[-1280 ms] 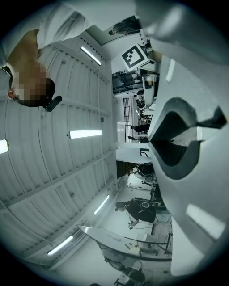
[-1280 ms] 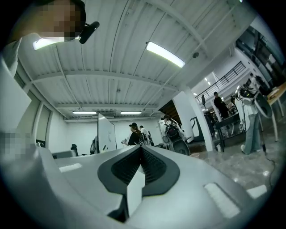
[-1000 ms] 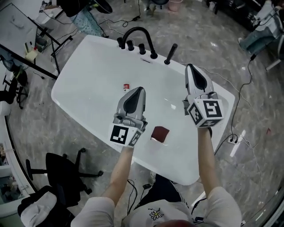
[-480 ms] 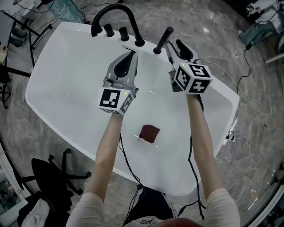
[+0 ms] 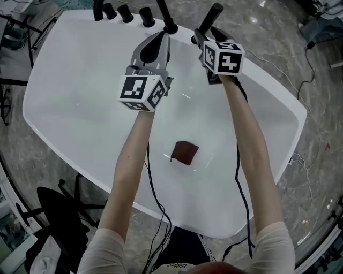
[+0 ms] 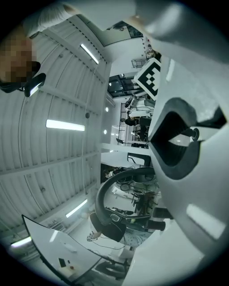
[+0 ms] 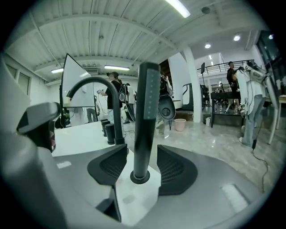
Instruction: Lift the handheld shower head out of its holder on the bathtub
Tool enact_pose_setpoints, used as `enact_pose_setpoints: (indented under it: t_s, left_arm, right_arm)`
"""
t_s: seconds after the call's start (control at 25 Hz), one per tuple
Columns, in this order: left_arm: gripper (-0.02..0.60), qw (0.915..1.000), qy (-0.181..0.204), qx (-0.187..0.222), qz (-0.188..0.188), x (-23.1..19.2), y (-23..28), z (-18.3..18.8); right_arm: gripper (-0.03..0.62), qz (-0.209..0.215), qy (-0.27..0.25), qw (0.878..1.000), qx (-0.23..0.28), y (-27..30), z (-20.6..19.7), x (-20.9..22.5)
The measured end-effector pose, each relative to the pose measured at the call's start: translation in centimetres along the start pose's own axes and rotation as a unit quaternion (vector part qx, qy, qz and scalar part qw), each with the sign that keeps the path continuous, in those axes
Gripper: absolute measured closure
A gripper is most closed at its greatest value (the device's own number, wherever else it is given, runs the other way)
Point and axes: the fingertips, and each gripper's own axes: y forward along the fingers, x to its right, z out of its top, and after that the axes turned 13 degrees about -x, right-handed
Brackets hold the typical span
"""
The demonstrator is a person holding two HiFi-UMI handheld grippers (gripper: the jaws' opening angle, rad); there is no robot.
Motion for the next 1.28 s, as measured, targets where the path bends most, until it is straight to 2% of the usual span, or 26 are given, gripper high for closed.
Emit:
enact_pose_setpoints:
  t_s: [0.12,0.24,0.32,0.56,0.8,0.96,1.04,1.2,1.28]
  left_arm:
    - [0.581,0.9999,0.003,-0.015,0.000,-0.4,-0.2,-2.0]
    - [0.581,0.9995,0.008,-0.031,-0.004,-0.9,0.0,-3.2]
    - [0.581,0.9996,0.009,-0.028,-0.005,-1.4,0.2,-2.8]
    - [0.581,0.9997,0.021,-0.013,-0.005,-1.5,-0.1,-0.3]
    - [0.581,0.9993,0.034,-0.015,0.004,-1.9,-1.6,3.9]
    - [0.581,0.9994,0.035,-0.001,0.007,0.3,-3.9,8.0]
    - [0.581,0.9997,0.017,0.003,0.019,1.1,-5.4,9.4]
    - [0.581,0.9958,-0.072,0.010,0.056,1.9,-9.7,13.1]
    - [0.581,0.9951,-0.075,0.026,0.060,3.0,-12.2,16.8]
  right_arm:
    - [0.375,-0.014,-0.012,0.999,-0.027,2.1,-1.3,-0.4]
    - [0.441,-0.026,-0.005,0.999,-0.031,2.5,-1.3,0.0]
    - [0.436,-0.030,-0.003,0.999,-0.030,2.5,-1.1,0.3]
    - [0.442,-0.041,-0.015,0.999,-0.016,2.0,-0.3,-0.4]
    - [0.444,-0.042,-0.038,0.998,0.032,-2.4,4.3,-2.3]
    - [0.444,-0.040,-0.027,0.996,0.080,-8.6,9.1,-2.8]
    - [0.442,-0.036,-0.019,0.994,0.106,-12.0,11.4,-3.4]
    - [0.444,-0.031,-0.022,0.992,0.120,-19.9,13.0,-6.1]
    - [0.444,-0.031,-0.035,0.991,0.129,-24.5,13.7,-8.0]
